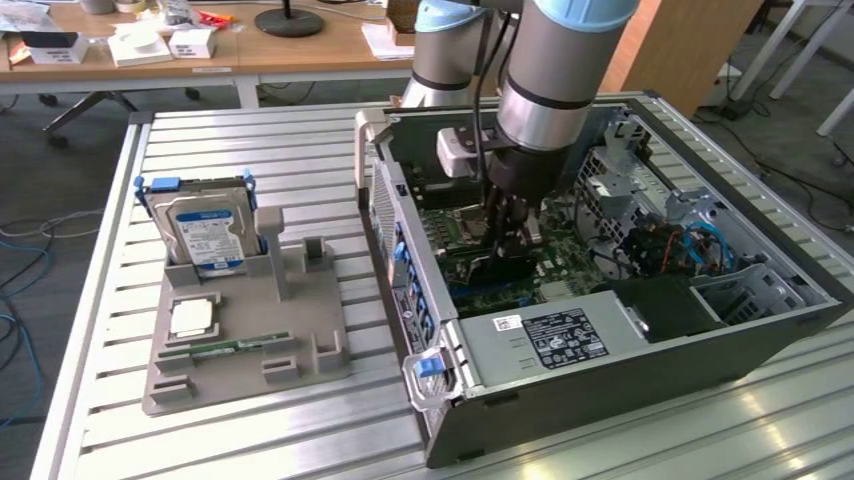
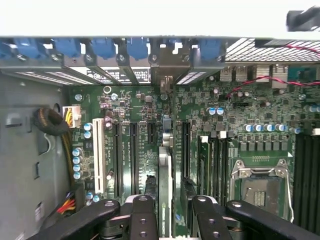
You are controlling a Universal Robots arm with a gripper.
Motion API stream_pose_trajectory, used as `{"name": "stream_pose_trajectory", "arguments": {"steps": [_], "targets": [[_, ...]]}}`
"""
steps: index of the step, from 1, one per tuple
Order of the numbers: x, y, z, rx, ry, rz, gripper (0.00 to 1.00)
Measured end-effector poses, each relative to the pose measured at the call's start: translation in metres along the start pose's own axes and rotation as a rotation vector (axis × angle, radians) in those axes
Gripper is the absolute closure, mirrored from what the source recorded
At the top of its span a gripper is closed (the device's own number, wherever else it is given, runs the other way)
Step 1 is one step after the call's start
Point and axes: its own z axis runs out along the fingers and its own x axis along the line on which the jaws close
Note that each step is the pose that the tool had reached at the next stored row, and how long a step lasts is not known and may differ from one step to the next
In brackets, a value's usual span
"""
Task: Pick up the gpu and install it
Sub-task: 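Insert the gpu into the slot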
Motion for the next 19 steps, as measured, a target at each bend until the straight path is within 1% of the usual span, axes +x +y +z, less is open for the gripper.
{"name": "stream_pose_trajectory", "arguments": {"steps": [12,16,19], "targets": [[-0.001,-0.0005,-0.0317,0.0000,0.0000,0.000,0.67],[-0.001,-0.0006,-0.0401,0.0000,0.0000,0.000,0.67],[-0.002,-0.0007,-0.0441,-0.0001,0.0000,0.000,0.67]]}}
